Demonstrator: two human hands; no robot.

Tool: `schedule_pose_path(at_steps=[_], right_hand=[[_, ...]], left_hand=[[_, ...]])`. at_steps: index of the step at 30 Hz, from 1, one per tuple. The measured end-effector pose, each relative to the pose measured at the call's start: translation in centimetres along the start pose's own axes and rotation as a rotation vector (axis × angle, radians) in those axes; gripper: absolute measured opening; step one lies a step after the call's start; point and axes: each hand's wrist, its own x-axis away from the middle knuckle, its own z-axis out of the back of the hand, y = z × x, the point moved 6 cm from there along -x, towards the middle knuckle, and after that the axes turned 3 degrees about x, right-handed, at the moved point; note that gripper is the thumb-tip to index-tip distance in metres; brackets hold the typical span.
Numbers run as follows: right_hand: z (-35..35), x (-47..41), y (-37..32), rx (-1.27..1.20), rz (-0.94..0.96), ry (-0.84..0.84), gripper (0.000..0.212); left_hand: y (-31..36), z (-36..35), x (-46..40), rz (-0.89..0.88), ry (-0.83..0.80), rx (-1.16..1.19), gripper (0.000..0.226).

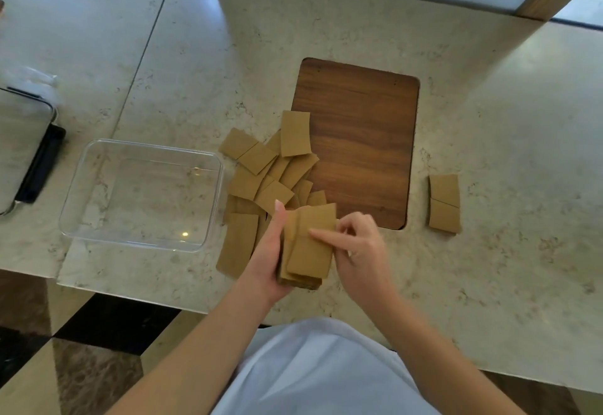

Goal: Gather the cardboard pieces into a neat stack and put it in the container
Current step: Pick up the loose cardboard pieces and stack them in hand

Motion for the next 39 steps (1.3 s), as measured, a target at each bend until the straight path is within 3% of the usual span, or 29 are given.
schedule_pose_path(at_steps=[4,6,8,11,12,14,16,18,21,24,26,29,34,39], right_hand=[[-2.1,1.6,0.1,0.107,0.035,-0.354,0.049],[-2.3,1.3,0.4,-0.102,-0.108,-0.520,0.042],[-1.6,-0.6,0.7,-0.281,-0.284,-0.449,0.033],[-1.8,-5.1,1.1,-0.204,-0.445,-0.197,0.017],[-3.0,-6.4,0.7,-0.143,-0.483,-0.195,0.019],[-5.8,-8.4,-0.1,-0.029,-0.511,-0.267,0.048],[-8.7,-9.6,-1.2,0.115,-0.502,-0.343,0.063],[-10.1,-10.1,-1.6,0.266,-0.475,-0.369,0.056],[-10.7,-10.0,-1.4,0.293,-0.449,-0.392,0.032],[-10.4,-9.2,-0.8,0.274,-0.486,-0.380,0.052],[-10.7,-9.0,-0.8,0.299,-0.476,-0.362,0.067],[-11.7,-9.4,-1.5,0.380,-0.426,-0.332,0.072],[-12.6,-9.7,-1.9,0.325,-0.492,-0.342,0.049],[-9.7,-8.0,-1.0,-0.030,-0.572,-0.341,0.024]], left_hand=[[-1.1,0.6,1.2,-0.021,-0.056,0.026,0.058],[-1.4,1.4,1.6,-0.056,-0.045,0.051,0.056],[-0.9,2.1,2.2,-0.100,-0.025,0.112,0.054],[0.7,3.4,3.0,-0.184,-0.016,0.165,0.059],[1.0,4.0,3.5,-0.213,-0.012,0.163,0.060],[1.4,4.4,3.7,-0.235,-0.004,0.158,0.059],[1.5,4.6,4.3,-0.236,-0.015,0.196,0.053],[1.5,4.8,4.7,-0.237,-0.015,0.235,0.047],[1.3,5.4,5.0,-0.225,0.013,0.313,0.050],[1.3,5.7,5.1,-0.195,0.036,0.369,0.058],[1.6,6.0,5.0,-0.185,0.045,0.403,0.048],[2.0,6.4,5.0,-0.183,0.048,0.399,0.041],[1.5,6.2,5.2,-0.168,-0.049,0.387,0.040],[1.4,5.8,4.6,-0.131,-0.108,0.310,0.044]])
